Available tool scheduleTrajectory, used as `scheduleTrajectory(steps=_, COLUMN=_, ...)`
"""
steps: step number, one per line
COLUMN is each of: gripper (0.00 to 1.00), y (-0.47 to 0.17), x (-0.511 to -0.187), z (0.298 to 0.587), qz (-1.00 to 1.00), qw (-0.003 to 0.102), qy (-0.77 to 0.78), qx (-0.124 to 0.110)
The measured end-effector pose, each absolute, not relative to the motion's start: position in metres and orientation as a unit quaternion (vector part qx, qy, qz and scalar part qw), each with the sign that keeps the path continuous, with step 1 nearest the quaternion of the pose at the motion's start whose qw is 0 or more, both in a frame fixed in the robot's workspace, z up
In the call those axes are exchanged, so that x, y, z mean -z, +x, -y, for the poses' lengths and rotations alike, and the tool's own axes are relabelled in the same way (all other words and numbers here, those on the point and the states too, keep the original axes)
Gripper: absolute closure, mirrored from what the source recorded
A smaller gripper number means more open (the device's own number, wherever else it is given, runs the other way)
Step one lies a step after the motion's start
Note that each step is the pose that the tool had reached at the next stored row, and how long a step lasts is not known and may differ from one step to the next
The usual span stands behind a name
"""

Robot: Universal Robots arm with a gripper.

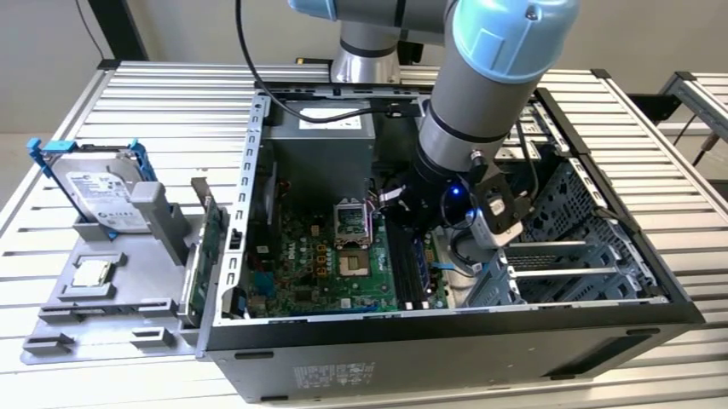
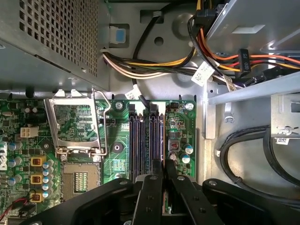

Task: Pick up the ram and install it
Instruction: 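Insert the ram into the slot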

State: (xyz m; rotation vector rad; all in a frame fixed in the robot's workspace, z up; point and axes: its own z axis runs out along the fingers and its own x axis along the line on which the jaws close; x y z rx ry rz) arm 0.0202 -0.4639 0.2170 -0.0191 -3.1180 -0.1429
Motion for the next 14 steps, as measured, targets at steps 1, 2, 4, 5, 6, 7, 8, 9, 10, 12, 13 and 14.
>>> scheduleTrajectory(steps=1, gripper=1.00, y=0.0201, x=-0.2170, z=0.4640, qz=0.999, qw=0.010, qy=-0.006, qx=0.046)
scheduleTrajectory(steps=2, gripper=1.00, y=0.0199, x=-0.2170, z=0.4642, qz=0.999, qw=0.010, qy=-0.007, qx=0.046)
scheduleTrajectory(steps=4, gripper=1.00, y=0.0198, x=-0.2170, z=0.4645, qz=0.999, qw=0.010, qy=-0.007, qx=0.046)
scheduleTrajectory(steps=5, gripper=1.00, y=0.0198, x=-0.2170, z=0.4646, qz=0.999, qw=0.010, qy=-0.008, qx=0.046)
scheduleTrajectory(steps=6, gripper=1.00, y=0.0198, x=-0.2169, z=0.4646, qz=0.999, qw=0.010, qy=-0.008, qx=0.046)
scheduleTrajectory(steps=7, gripper=1.00, y=0.0198, x=-0.2168, z=0.4647, qz=0.999, qw=0.010, qy=-0.008, qx=0.046)
scheduleTrajectory(steps=8, gripper=1.00, y=0.0197, x=-0.2165, z=0.4648, qz=0.999, qw=0.010, qy=-0.008, qx=0.046)
scheduleTrajectory(steps=9, gripper=1.00, y=0.0197, x=-0.2163, z=0.4649, qz=0.999, qw=0.010, qy=-0.008, qx=0.046)
scheduleTrajectory(steps=10, gripper=1.00, y=0.0197, x=-0.2162, z=0.4649, qz=0.999, qw=0.010, qy=-0.008, qx=0.046)
scheduleTrajectory(steps=12, gripper=1.00, y=0.0197, x=-0.2155, z=0.4649, qz=0.999, qw=0.010, qy=-0.008, qx=0.046)
scheduleTrajectory(steps=13, gripper=1.00, y=0.0197, x=-0.2153, z=0.4649, qz=0.999, qw=0.010, qy=-0.008, qx=0.046)
scheduleTrajectory(steps=14, gripper=1.00, y=0.0197, x=-0.2151, z=0.4650, qz=0.999, qw=0.010, qy=-0.008, qx=0.046)
